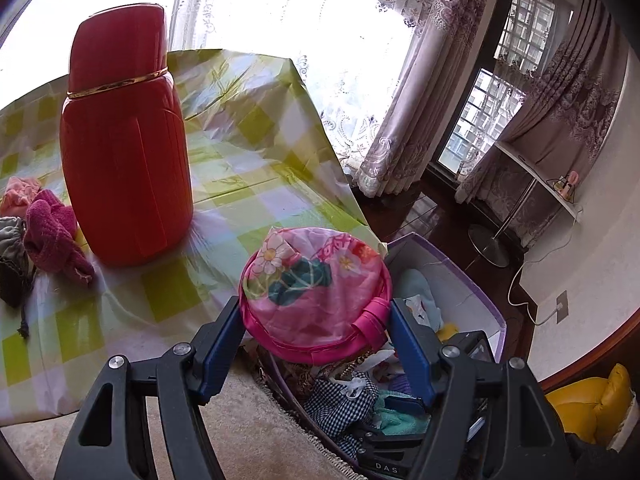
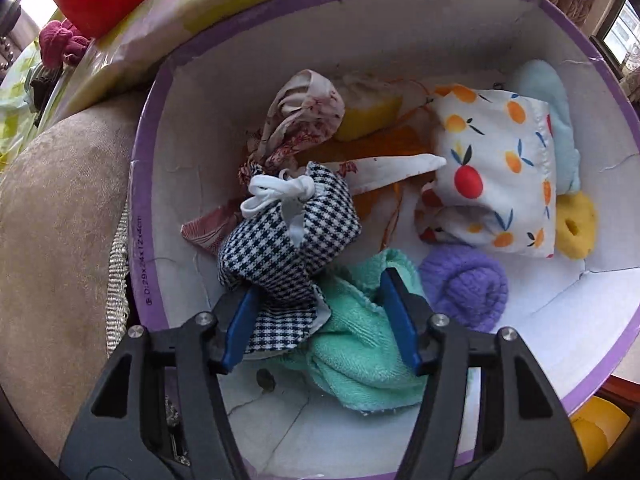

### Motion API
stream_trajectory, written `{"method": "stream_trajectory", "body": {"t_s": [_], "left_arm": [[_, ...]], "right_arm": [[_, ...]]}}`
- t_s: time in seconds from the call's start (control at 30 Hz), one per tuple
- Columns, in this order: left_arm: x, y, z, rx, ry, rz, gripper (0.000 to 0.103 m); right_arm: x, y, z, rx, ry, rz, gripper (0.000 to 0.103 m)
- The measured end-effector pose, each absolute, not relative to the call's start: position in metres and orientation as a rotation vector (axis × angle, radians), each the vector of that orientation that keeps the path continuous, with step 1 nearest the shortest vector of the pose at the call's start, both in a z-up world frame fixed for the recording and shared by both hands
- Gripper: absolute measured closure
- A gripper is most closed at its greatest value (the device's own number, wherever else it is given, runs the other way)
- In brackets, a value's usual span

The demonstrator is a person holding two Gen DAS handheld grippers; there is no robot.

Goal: Organize soft objects
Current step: 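Carry the purse and houndstooth cloth into the white box and open both tools, then move both tools back over the remaining pile on the table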

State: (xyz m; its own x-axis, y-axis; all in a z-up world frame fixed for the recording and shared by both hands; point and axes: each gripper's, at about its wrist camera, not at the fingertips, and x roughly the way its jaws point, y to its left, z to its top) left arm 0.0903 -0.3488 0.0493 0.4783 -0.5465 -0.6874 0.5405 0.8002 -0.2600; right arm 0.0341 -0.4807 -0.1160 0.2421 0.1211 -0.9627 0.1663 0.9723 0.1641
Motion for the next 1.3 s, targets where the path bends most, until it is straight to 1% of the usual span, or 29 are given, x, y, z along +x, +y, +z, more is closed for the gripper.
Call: {"method": "stream_trajectory", "body": {"t_s": [0.13, 0.23, 0.33, 0.5, 0.67, 0.9, 1.17, 1.23, 1.3], "left_arm": [[0.093, -0.355, 0.045, -0.002, 0.858, -0.681, 0.031], [0.095, -0.361, 0.041, 0.009, 0.876, -0.687, 0.030], [0.100, -0.366, 0.032, 0.025, 0.913, -0.682, 0.026], [0.102, -0.362, 0.029, 0.006, 0.925, -0.659, 0.025], [0.104, -0.340, 0.030, -0.050, 0.925, -0.606, 0.025], [0.108, -0.294, 0.028, -0.155, 0.936, -0.510, 0.025], [0.105, -0.262, 0.024, -0.204, 0.938, -0.451, 0.025], [0.104, -0.258, 0.024, -0.208, 0.936, -0.446, 0.025], [0.104, -0.255, 0.024, -0.212, 0.933, -0.443, 0.025]], "right_arm": [[0.026, -0.488, -0.114, 0.269, 1.326, -0.025, 0.037], [0.014, -0.497, -0.101, 0.273, 1.299, -0.060, 0.028], [0.003, -0.508, -0.086, 0.285, 1.274, -0.098, 0.024], [-0.004, -0.525, -0.070, 0.291, 1.233, -0.155, 0.023], [0.006, -0.530, -0.057, 0.299, 1.202, -0.159, 0.023], [0.015, -0.501, -0.043, 0.208, 1.185, -0.131, 0.023], [0.056, -0.453, -0.072, -0.042, 1.297, 0.025, 0.023], [0.070, -0.456, -0.078, -0.061, 1.298, -0.018, 0.023], [0.080, -0.463, -0.076, -0.023, 1.259, -0.046, 0.023]]}}
